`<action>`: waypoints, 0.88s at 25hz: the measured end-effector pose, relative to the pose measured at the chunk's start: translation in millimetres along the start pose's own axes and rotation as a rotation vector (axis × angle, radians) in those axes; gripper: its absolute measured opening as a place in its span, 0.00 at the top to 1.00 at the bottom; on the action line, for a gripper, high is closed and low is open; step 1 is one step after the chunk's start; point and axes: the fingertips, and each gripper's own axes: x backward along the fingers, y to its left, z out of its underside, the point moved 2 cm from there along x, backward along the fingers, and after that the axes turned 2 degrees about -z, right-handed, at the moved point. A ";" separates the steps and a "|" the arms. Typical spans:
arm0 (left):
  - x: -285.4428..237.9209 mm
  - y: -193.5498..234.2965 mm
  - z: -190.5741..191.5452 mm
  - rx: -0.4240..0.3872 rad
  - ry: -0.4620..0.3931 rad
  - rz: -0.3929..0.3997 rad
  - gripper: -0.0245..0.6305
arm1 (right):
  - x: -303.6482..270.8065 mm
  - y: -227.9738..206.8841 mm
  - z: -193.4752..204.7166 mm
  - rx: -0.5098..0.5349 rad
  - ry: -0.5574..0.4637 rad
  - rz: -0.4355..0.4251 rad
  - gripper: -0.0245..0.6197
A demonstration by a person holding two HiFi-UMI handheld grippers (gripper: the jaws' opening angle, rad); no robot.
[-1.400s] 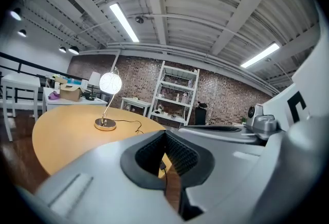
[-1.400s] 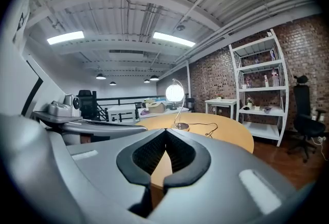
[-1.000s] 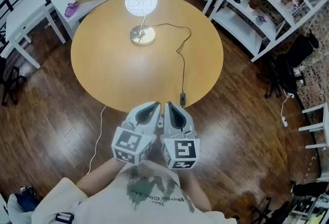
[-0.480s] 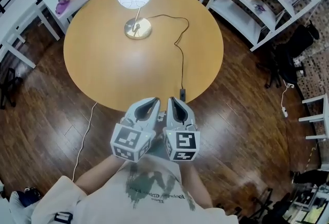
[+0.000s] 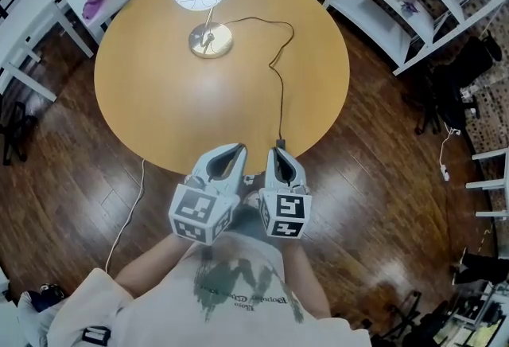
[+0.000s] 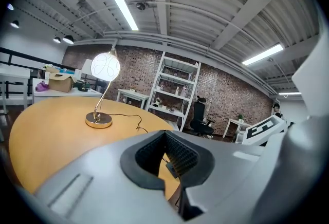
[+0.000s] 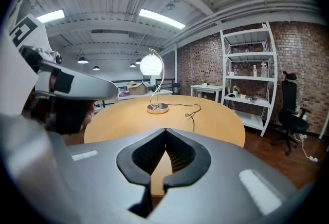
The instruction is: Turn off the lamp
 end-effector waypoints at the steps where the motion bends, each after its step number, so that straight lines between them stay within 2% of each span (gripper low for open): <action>1: -2.4 0.6 0.0 0.002 0.003 -0.004 0.97 | -3.9 -5.5 5.5 0.001 0.013 0.006 0.96; 8: -17.7 7.1 -3.7 0.010 0.010 -0.036 0.97 | -26.6 -37.9 39.7 0.006 0.110 0.028 0.96; 22: -36.1 15.4 -4.7 0.014 0.033 -0.091 0.97 | -61.2 -60.4 88.7 0.008 0.246 0.013 0.96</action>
